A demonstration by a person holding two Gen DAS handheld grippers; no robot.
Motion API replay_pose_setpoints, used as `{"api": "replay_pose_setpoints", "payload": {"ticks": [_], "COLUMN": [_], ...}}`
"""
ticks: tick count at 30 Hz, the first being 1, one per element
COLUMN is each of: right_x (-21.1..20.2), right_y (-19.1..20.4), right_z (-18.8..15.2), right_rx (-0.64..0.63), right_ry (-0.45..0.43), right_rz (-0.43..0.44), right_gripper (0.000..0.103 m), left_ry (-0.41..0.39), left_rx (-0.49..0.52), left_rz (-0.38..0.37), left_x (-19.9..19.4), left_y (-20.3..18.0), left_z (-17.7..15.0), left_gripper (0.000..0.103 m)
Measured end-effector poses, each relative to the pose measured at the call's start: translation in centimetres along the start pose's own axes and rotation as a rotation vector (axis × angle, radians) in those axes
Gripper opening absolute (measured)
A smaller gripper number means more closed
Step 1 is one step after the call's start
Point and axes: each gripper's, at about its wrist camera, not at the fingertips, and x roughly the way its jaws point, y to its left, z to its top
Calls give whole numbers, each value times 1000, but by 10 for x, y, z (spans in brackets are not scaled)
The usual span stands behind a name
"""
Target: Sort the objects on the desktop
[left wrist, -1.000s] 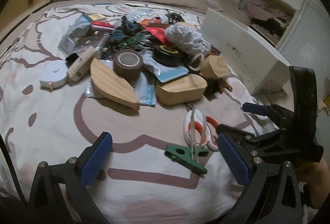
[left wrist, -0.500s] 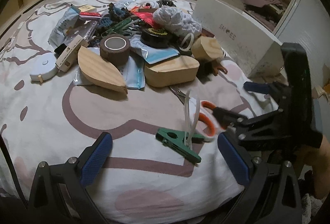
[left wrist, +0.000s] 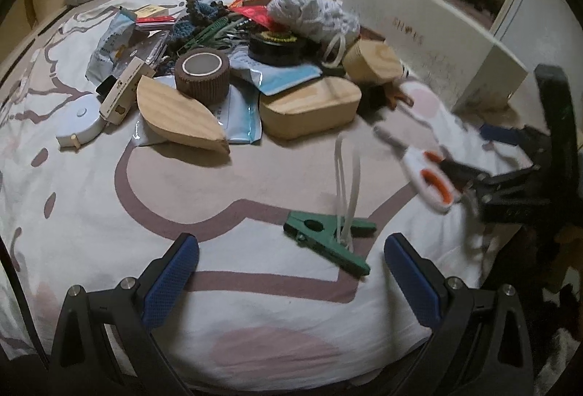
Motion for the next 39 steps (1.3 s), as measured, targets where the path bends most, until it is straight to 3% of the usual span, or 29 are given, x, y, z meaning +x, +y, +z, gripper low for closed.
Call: {"api": "replay_pose_setpoints", "payload": {"ticks": [8,24,30,39], "right_x": [1,4,5,6], "right_y": [-9,-10,-11,-12], "right_z": [-11,-23,-25,-27], "right_rx": [90,152,171,180], "right_ry": [-4,-90,-112,-128], "right_rz": [10,7,7,11], "right_gripper": [103,103,103,103], "left_ry": [60,101,100,61], "left_rx": [47,-8,-16,-46], "left_rz": [81,209,190,16], "left_x": [3,4,0,-10], "left_y": [5,41,43,31], "left_z": [2,11,7,0], "left_gripper": [103,103,103,103]}}
